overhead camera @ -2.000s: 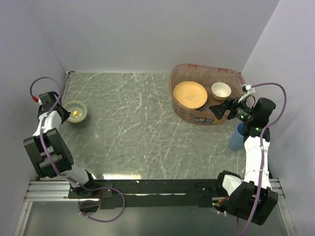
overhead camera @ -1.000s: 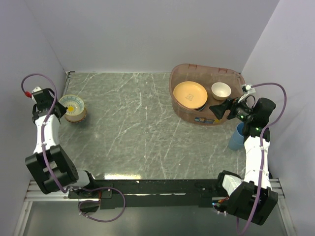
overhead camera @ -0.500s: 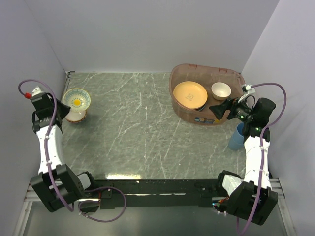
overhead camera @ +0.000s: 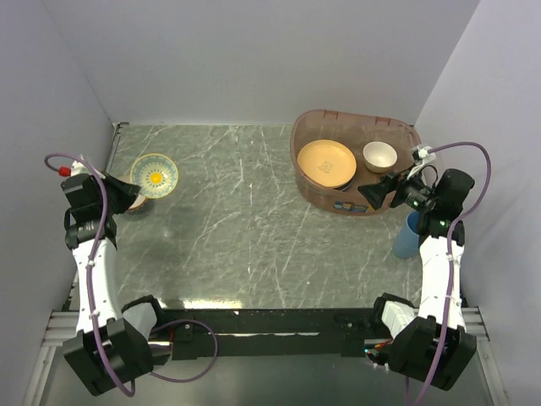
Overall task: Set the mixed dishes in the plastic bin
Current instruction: Pick up the bowl from the center of the board.
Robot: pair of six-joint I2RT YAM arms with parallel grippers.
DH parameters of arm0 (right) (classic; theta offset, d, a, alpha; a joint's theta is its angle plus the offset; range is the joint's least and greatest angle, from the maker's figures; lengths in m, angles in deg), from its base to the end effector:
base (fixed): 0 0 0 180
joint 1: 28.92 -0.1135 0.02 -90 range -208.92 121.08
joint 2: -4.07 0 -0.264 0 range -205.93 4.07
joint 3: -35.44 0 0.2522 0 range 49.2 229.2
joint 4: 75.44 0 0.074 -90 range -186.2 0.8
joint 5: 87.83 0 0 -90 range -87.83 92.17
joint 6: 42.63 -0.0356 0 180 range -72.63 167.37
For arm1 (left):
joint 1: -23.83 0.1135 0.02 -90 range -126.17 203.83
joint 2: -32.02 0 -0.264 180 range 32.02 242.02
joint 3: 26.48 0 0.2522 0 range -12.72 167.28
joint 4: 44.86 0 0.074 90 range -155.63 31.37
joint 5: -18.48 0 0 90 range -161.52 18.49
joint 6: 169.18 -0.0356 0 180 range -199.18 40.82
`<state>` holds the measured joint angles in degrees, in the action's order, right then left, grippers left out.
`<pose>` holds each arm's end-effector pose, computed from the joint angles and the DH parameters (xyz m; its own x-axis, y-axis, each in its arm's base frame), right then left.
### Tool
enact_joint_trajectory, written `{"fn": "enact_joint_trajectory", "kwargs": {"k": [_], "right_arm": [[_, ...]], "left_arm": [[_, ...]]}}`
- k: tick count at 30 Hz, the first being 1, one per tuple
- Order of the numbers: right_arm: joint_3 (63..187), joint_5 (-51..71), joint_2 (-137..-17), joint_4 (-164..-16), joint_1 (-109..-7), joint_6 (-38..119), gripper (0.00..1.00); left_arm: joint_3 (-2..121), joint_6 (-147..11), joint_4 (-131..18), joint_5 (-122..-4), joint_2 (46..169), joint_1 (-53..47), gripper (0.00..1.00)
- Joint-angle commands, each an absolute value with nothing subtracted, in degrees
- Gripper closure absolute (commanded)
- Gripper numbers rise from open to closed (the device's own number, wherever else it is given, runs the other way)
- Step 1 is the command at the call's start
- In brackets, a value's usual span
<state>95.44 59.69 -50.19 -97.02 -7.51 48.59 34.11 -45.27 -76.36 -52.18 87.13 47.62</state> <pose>0.2030 -0.0474 0.3276 -0.2421 0.0827 -0.9667 -0.5648 0.7981 0.2097 0.2031 0.0766 0.3069 -0.2727 -0.6955 -0.6647 -0.3138 0.7175 -0.6219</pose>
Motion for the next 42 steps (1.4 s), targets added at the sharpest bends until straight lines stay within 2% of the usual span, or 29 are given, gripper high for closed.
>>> {"fn": "enact_joint_trajectory", "kwargs": {"k": [1,6,11,18,22,29,42], "right_arm": [[101.4,63.3,-51.8,-104.4,-7.4,56.3,0.00],[108.7,63.9,-54.3,-117.3,-8.7,63.4,0.00],[114.2,61.8,-55.5,-123.3,-12.5,66.7,0.00],[119.4,51.4,-57.0,-129.4,-26.9,68.9,0.00],[122.0,48.1,-59.0,-131.2,-34.8,68.6,0.00],[124.1,42.6,-62.5,-131.2,-42.4,66.5,0.00],[122.8,48.0,-65.0,-126.7,-43.3,57.3,0.00]], "left_arm": [[35.3,-44.3,-71.5,-47.7,83.9,44.7,0.99],[34.7,-42.7,-70.0,-45.9,82.0,41.2,0.99],[33.9,-39.5,-67.7,-47.0,80.8,34.0,0.99],[33.0,-35.6,-64.0,-51.5,79.7,21.0,0.99],[32.6,-33.7,-61.9,-55.6,79.7,14.3,0.99],[33.3,-32.0,-59.2,-66.7,82.2,1.3,0.99],[39.2,-30.3,-56.4,-84.2,92.5,-18.4,0.99]]}}
